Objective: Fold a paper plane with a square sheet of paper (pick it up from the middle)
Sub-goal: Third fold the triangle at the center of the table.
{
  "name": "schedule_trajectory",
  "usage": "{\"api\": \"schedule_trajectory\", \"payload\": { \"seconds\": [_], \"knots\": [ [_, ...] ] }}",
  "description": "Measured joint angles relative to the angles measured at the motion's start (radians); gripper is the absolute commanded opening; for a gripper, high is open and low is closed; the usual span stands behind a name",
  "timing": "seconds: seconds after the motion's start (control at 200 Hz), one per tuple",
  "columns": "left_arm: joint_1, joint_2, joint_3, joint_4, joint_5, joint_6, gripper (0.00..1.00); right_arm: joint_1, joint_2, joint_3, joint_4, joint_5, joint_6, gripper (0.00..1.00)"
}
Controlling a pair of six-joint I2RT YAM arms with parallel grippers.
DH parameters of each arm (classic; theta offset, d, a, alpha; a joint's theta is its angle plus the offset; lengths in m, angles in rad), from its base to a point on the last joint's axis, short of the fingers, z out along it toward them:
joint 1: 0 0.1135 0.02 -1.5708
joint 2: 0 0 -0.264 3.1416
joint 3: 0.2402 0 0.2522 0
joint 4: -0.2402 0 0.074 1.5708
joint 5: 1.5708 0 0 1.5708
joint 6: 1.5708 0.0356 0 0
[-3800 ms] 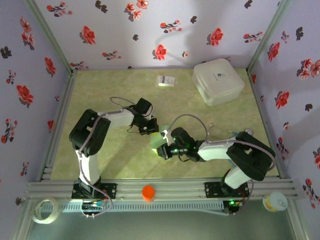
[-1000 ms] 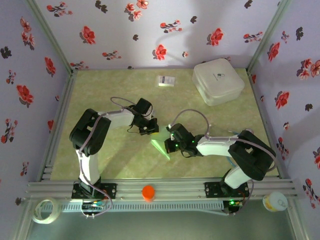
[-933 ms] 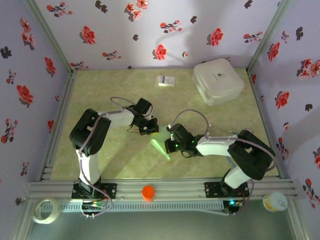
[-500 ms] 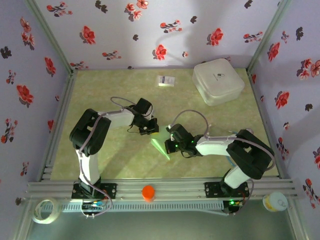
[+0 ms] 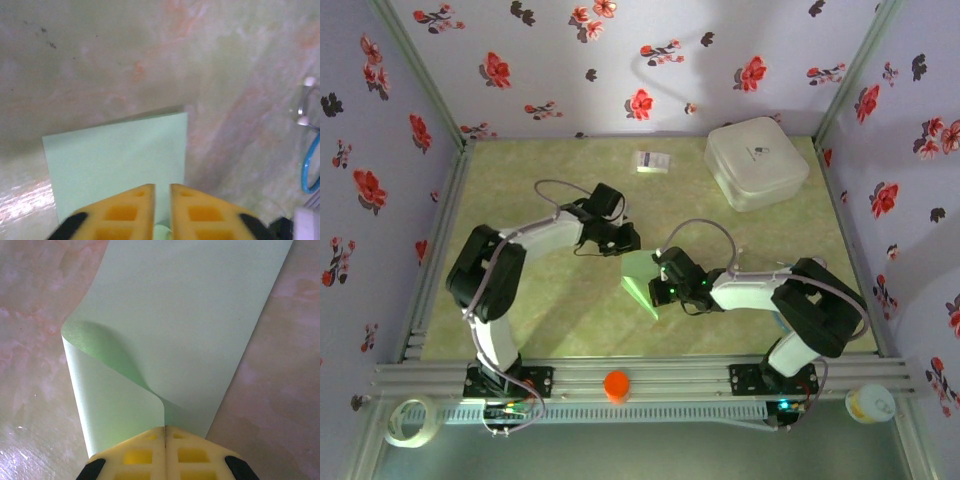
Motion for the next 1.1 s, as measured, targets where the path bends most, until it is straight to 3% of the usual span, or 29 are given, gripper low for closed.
{"api": "schedule_trajectory", "payload": {
  "seconds": [0.04,0.285,0.625,1.1],
  "knots": [
    [-0.002,-0.044,-0.038,0.019,-0.003,-0.014,0.00,0.000,0.000,0.000,0.000,0.000,0.003,0.00],
    [-0.043,-0.234,-0.290,0.202,0.018,-0.165,0.00,0.000,0.001,0.000,0.000,0.000,0.007,0.00],
    [-0.124,-0.218,-0.404,0.392,0.051,-0.297,0.00,0.000,0.001,0.000,0.000,0.000,0.013,0.00],
    [-0.136,-0.138,-0.412,0.430,0.050,-0.324,0.00,0.000,0.001,0.000,0.000,0.000,0.014,0.00]
  ]
}}
